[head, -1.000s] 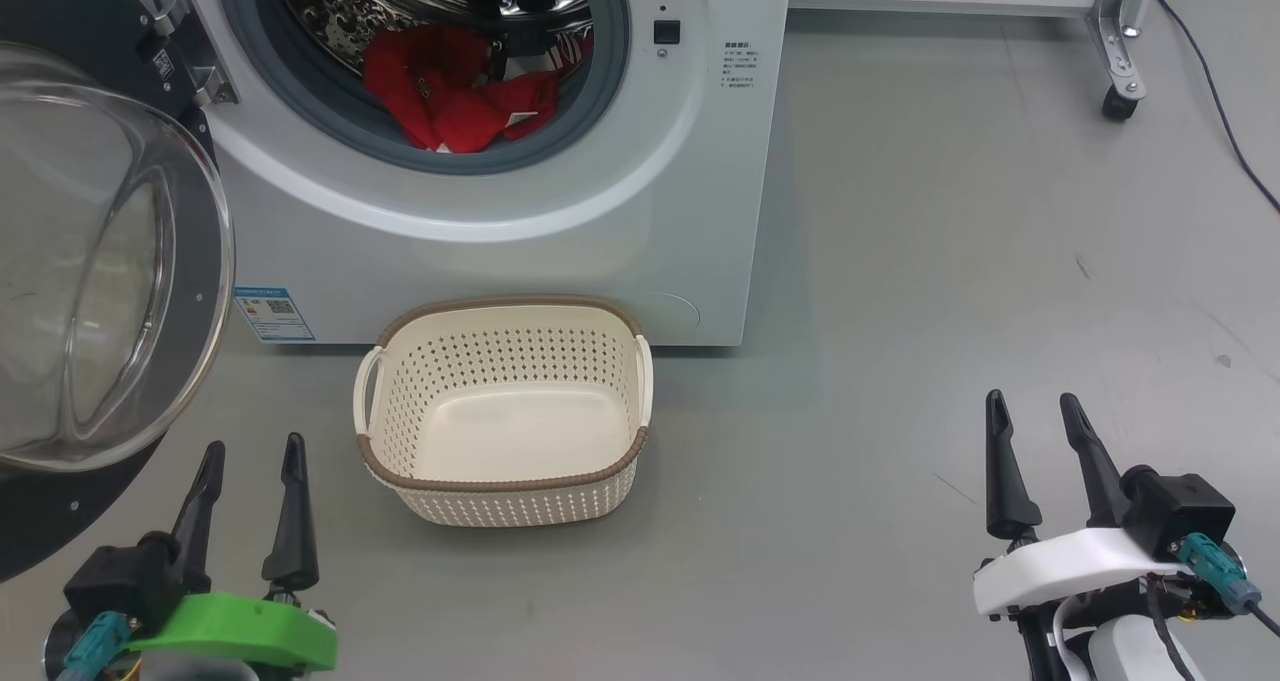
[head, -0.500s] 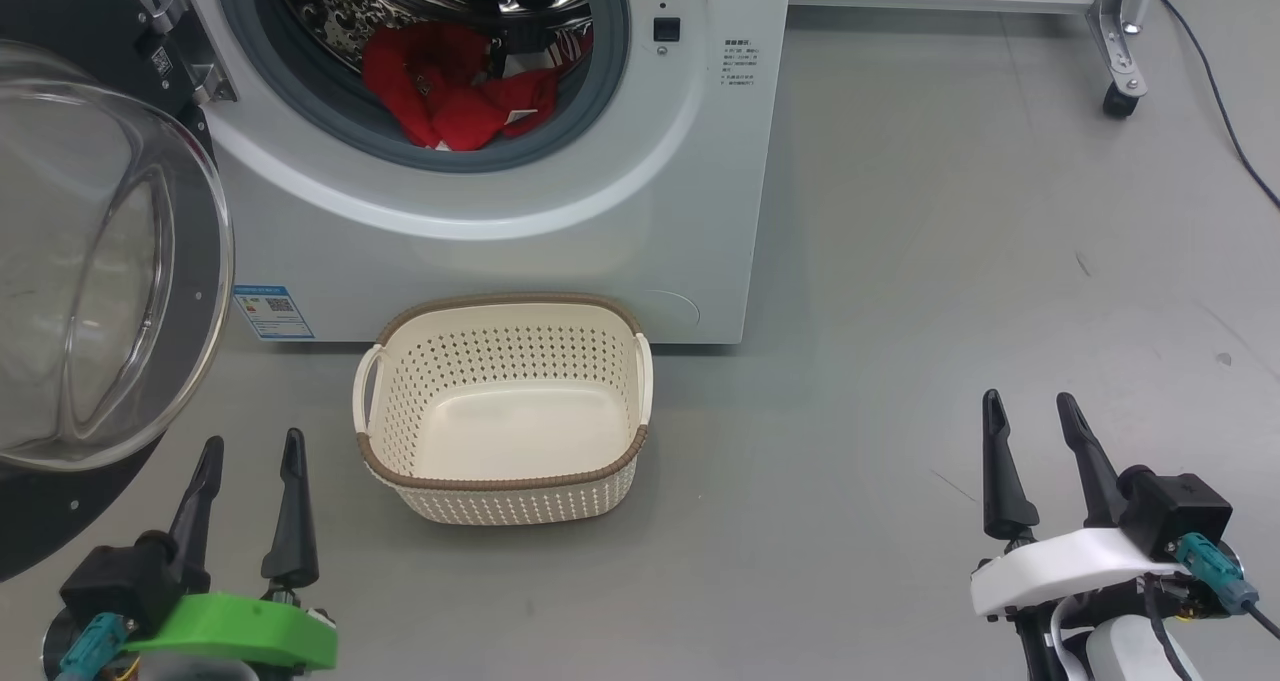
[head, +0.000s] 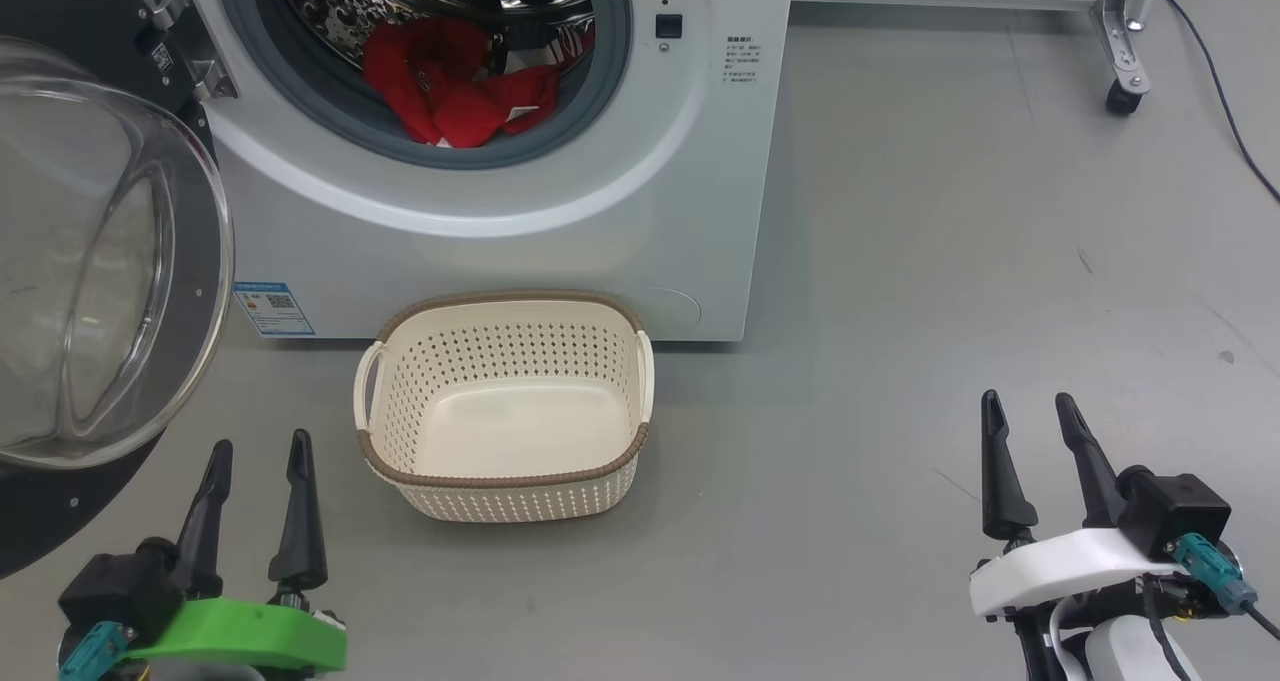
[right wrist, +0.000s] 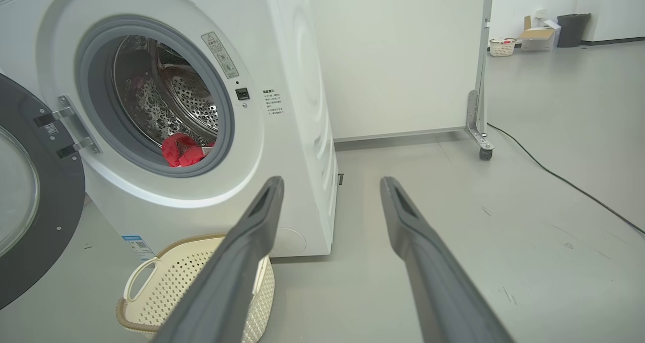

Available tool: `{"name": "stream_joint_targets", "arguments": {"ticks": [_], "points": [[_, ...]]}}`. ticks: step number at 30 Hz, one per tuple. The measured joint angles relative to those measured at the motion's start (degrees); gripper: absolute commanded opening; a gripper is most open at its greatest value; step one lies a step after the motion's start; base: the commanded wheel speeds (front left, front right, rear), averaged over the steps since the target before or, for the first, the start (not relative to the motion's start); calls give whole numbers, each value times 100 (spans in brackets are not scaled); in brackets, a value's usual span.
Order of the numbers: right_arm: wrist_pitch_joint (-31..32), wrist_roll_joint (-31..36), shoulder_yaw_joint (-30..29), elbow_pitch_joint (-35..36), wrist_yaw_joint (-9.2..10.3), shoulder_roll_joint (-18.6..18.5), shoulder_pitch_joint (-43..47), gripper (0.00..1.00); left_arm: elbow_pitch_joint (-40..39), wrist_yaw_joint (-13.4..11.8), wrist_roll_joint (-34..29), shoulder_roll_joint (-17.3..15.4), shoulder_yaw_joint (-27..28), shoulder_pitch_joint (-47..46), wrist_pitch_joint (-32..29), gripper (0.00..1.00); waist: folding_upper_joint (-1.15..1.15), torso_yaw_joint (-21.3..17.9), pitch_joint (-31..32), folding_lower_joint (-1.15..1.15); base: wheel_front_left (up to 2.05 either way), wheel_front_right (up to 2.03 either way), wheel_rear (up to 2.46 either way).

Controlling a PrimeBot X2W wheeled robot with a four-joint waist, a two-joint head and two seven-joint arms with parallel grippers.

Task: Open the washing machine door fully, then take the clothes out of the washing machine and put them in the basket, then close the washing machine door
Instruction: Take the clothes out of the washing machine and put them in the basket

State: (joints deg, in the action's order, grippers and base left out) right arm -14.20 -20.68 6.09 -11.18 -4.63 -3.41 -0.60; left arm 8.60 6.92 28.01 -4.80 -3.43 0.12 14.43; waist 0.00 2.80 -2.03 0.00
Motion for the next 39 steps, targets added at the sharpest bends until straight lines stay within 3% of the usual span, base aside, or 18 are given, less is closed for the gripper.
{"name": "stream_joint_targets", "arguments": {"ticks": [20,39], "points": [[0,9,0,-2,-1,20,2,100,-129,2,80,-9,-10,18,0,100,0,2,-42,0,37,-75,39],[0,18,18,-30,-35,37,2,100,-192,20,30,-120,-76,23,0,100,0,8,-28,0,123,-131,8]]}}
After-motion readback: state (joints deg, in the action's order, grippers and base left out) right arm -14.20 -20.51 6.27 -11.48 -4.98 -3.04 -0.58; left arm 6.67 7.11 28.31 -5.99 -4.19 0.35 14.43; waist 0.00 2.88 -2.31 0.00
